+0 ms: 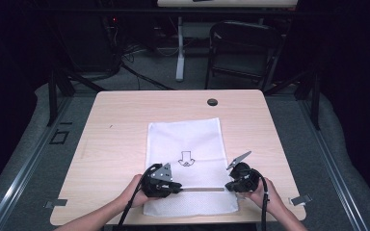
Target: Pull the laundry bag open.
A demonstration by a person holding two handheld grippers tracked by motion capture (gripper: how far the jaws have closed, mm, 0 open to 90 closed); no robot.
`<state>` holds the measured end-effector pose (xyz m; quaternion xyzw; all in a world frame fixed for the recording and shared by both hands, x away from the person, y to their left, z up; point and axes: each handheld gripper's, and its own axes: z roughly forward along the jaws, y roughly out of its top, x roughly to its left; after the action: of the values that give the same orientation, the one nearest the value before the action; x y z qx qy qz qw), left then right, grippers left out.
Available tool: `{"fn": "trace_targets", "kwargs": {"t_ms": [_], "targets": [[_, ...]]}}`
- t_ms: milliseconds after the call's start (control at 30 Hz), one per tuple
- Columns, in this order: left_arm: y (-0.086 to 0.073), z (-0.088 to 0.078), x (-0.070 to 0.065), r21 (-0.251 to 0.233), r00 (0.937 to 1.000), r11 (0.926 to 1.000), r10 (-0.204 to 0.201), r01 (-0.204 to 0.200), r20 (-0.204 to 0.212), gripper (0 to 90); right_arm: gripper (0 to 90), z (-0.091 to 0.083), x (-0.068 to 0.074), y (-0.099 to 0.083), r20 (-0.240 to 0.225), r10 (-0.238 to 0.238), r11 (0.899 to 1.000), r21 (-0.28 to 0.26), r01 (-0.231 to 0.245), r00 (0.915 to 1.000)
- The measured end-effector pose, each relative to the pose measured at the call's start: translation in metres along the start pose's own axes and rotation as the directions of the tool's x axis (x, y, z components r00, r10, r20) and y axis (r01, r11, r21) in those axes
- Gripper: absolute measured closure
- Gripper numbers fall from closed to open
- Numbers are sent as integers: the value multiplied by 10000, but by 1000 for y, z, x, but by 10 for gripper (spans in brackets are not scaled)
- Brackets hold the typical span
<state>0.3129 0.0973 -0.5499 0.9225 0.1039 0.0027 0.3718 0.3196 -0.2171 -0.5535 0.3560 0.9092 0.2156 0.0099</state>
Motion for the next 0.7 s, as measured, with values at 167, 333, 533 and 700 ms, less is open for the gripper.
{"fn": "trace_targets", "kwargs": {"t_ms": [167, 333, 533, 700], "targets": [[-4, -5, 1, 46, 10000, 10000, -22, 23, -75, 823, 900, 0, 0, 0, -22, 2, 10000, -36, -2, 10000], [-8, -10, 2, 62, 9999, 9999, -143, 144, -93, 822, 900, 0, 0, 0, -58, 53, 10000, -60, -53, 10000], [-8, -10, 3, 180, 9998, 9998, -125, 128, -124, 822, 900, 0, -1, 0, -62, 98, 10000, -7, -98, 9999], [-7, -8, 7, 236, 9999, 9997, -96, 98, -119, 822, 900, 0, 0, 0, -18, 248, 9997, 27, -248, 9997]]}}
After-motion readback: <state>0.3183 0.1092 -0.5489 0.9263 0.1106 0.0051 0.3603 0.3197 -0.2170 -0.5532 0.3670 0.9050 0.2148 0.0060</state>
